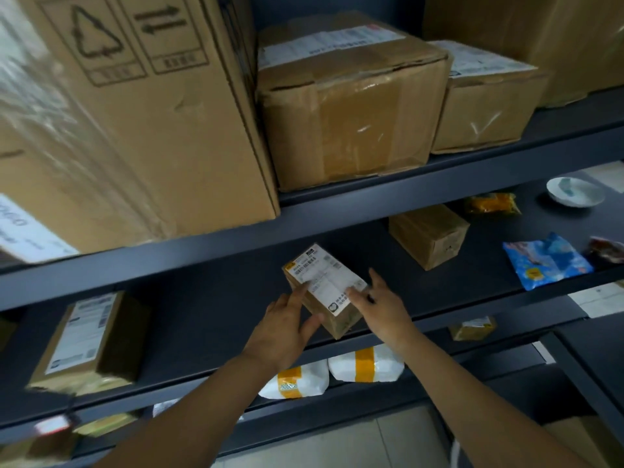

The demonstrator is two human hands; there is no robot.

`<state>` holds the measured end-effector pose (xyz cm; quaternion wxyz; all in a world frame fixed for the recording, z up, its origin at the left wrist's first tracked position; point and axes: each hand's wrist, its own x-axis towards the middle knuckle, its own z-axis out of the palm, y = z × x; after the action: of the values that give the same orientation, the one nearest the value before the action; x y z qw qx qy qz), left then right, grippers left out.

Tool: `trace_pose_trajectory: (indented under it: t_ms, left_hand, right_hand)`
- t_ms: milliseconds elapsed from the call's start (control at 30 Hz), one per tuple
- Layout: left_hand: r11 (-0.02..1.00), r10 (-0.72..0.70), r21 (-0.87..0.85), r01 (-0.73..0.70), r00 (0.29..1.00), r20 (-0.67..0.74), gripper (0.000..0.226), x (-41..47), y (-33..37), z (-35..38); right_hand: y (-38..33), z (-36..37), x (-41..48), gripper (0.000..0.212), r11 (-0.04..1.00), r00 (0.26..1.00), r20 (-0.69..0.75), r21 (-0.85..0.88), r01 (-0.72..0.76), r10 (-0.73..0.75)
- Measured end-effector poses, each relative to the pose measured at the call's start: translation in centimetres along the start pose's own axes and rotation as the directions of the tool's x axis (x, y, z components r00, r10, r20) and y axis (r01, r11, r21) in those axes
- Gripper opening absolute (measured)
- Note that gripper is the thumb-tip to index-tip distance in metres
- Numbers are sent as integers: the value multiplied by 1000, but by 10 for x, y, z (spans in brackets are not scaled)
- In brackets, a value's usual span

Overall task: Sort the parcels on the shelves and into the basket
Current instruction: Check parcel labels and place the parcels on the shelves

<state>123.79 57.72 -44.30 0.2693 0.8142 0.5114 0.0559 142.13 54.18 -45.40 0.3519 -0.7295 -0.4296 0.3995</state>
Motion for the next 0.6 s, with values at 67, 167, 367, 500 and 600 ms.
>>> trace_pose_trajectory:
  t_ms: [67, 167, 367, 500, 600]
  left_hand:
    - [998, -14, -56, 13, 1000, -7, 68, 0, -3, 2]
    - [990, -64, -128, 63, 998, -2, 77, -3, -4, 2]
    - [1000, 5, -8, -6, 995, -102, 79, -3, 1, 2]
    - [977, 105, 202, -66, 977, -187, 60, 13, 6, 4]
    - [927, 118, 373, -38, 974, -193, 63, 19, 16, 6]
  right_hand:
    - [3, 7, -1, 56, 1000, 999, 45, -8, -8, 8]
    - [3, 19, -3, 40, 998, 999, 27, -53, 21, -20]
    - [-5, 23, -3, 40, 997, 999, 40, -61, 40, -37]
    - [3, -5, -3, 50, 994, 995, -69, -92, 62, -68]
    - [13, -43, 2, 53, 989, 963, -249, -128, 69, -99]
